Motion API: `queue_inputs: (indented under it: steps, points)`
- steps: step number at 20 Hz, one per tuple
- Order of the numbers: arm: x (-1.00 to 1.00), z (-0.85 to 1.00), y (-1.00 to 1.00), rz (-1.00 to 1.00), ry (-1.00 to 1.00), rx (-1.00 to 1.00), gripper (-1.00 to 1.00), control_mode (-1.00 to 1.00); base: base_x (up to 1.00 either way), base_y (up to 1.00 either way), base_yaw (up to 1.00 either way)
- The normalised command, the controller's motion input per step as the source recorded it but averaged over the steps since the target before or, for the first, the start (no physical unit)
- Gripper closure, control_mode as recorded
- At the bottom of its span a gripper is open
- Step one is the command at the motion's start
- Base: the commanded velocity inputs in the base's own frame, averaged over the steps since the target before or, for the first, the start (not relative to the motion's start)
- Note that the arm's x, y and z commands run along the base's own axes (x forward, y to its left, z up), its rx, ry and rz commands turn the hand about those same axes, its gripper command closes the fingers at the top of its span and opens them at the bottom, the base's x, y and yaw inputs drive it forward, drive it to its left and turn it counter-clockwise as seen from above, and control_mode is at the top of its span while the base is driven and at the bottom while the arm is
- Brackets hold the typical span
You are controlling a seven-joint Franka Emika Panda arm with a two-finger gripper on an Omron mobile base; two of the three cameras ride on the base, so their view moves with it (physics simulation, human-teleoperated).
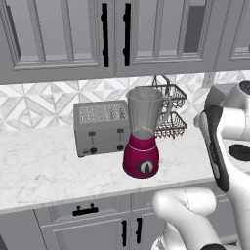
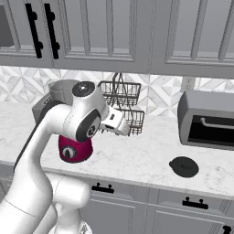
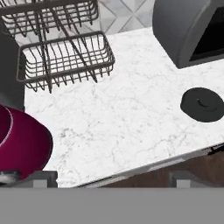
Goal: Close the lid blender by securely placing the lid on top.
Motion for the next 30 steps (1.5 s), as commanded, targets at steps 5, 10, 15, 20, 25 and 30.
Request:
queue_inputs:
  steps: [5, 10, 15, 20, 25, 30]
  points:
    - [-0.23, -0.25, -0.99, -0.22, 0.00, 0.00, -1.00, -1.00, 0.00, 0.00, 0.00]
    - [-0.07, -0.17, -0.79, -0.11, 0.00, 0.00, -1.00, -1.00, 0.00, 0.00, 0.00]
    - [0.00, -0.29, -0.62, -0.01, 0.00, 0.00, -1.00, -1.00, 0.00, 0.00, 0.00]
    - [0.00, -0.21, -0.60, 0.00, 0.00, 0.00, -1.00, -1.00, 0.00, 0.00, 0.00]
    - [0.07, -0.16, -0.57, 0.00, 0.00, 0.00, -1.00, -1.00, 0.00, 0.00, 0.00]
    - [0.17, -0.16, -0.30, 0.00, 0.04, 0.00, -1.00, -1.00, 0.00, 0.00, 0.00]
